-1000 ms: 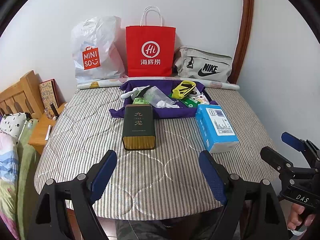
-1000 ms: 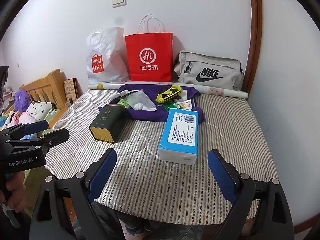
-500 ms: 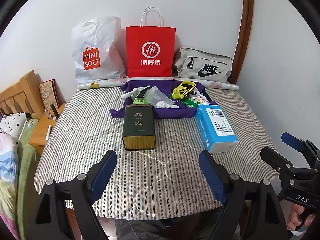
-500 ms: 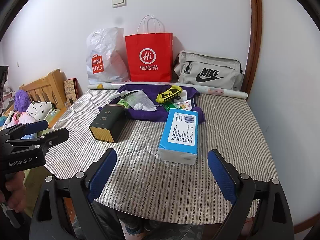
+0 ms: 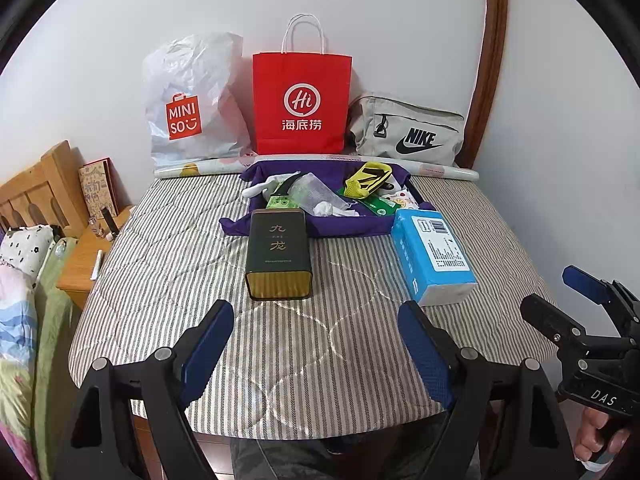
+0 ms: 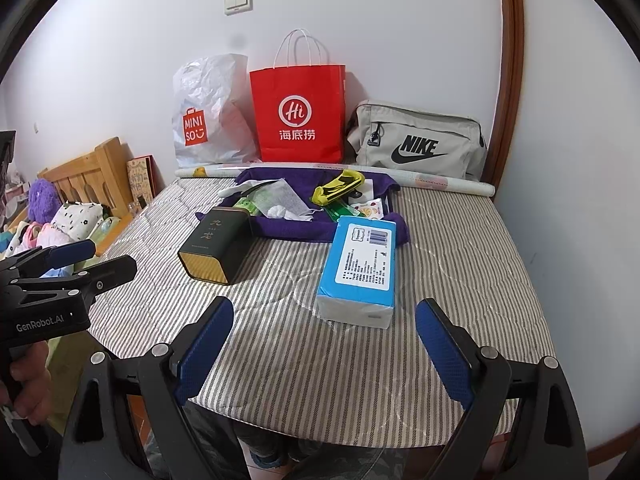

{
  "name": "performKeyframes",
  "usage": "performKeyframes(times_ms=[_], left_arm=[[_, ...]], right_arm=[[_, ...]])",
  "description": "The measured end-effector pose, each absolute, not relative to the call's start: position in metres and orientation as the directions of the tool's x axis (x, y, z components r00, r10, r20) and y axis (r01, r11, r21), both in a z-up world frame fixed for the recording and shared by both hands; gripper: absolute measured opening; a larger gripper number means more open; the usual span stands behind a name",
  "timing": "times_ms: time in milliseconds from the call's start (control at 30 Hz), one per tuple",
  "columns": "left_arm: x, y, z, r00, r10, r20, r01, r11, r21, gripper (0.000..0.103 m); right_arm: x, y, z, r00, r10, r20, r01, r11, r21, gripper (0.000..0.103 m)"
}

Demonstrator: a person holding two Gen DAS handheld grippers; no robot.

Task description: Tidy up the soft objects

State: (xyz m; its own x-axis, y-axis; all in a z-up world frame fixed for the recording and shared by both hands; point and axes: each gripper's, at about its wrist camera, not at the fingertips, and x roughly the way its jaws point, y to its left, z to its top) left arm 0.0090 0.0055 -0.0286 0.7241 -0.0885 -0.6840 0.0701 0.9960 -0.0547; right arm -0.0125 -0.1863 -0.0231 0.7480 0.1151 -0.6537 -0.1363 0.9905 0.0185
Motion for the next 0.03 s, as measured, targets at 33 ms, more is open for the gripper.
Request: performKeyframes(times_ms=[33], left_arm=[[0.0082, 0.0058, -0.0283, 0.726, -0.090, -0.682, 0.071, 0.996, -0.056, 0.083]], right_arm=[[-0.0124, -0.1864, -0.0233, 0.748, 0.116, -0.654, -0.137, 0.990, 0.018, 0.092]])
